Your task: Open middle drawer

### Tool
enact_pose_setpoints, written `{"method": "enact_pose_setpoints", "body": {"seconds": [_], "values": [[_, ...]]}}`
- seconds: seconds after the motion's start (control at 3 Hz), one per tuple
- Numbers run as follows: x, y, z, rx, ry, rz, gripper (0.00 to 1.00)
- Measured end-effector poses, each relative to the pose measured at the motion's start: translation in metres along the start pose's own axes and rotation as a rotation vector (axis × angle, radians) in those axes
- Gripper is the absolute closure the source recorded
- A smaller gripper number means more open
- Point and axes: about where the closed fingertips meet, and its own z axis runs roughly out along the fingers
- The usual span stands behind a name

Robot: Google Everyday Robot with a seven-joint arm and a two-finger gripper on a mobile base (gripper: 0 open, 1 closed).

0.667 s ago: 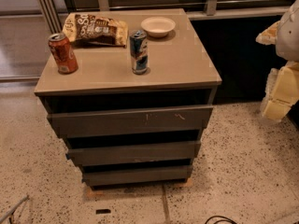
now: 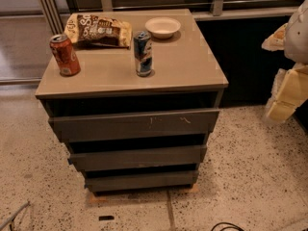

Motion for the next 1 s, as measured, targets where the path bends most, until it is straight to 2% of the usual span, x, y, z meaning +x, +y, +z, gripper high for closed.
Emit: {"method": "enact_pose_setpoints", "body": {"seconds": [0.33,0.67,1.0], "values": [[-0.002,0.006,0.016,0.021,-0.038,0.011,0.37],[-0.007,0.029,0.07,-0.001,-0.117,0.048,0.61],[-0.016,0.049,0.147,-0.052,-0.184,0.066,0.84]]}}
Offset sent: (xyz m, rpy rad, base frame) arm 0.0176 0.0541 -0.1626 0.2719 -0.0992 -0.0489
